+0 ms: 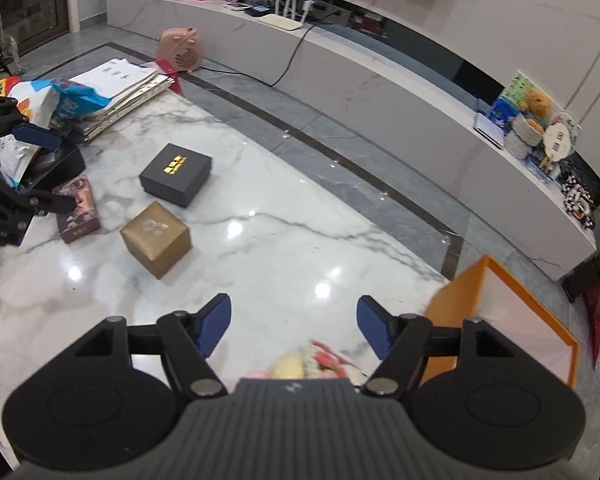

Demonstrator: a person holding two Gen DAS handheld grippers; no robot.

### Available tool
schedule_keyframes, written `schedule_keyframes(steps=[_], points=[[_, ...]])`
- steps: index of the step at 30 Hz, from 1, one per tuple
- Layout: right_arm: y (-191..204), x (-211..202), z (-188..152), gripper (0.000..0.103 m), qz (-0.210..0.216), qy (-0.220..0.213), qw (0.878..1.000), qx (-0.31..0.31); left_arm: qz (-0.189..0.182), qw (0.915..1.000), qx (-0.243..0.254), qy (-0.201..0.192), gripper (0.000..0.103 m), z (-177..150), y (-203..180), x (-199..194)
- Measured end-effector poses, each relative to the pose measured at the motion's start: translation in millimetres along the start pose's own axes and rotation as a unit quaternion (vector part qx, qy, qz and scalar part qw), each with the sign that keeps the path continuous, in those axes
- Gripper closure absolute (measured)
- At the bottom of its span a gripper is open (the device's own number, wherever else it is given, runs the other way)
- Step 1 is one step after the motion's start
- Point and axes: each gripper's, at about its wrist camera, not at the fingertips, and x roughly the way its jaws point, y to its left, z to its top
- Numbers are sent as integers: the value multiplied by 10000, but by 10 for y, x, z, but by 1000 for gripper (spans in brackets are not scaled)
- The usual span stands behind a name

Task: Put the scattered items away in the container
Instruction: 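Move both tools back over the table toward the gold box and picture box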

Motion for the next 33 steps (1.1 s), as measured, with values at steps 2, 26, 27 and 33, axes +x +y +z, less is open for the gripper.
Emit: schedule_keyframes(steps=[2,26,27,33], points=[[48,40,2,31,44,17,10000,-36,102,9996,-230,130,13,-64,107,79],[53,414,-75,31,291,194,9994,-8,867,9081,-3790,1557,2,-267,671,869],[85,426,-48,31,343,162,9993,-9,861,9074,-3795,1588,1,-244,681,896],[296,548,48,30,574,108,9982,-125,1381,8984,-3702,1916,1,-177,543,1018]])
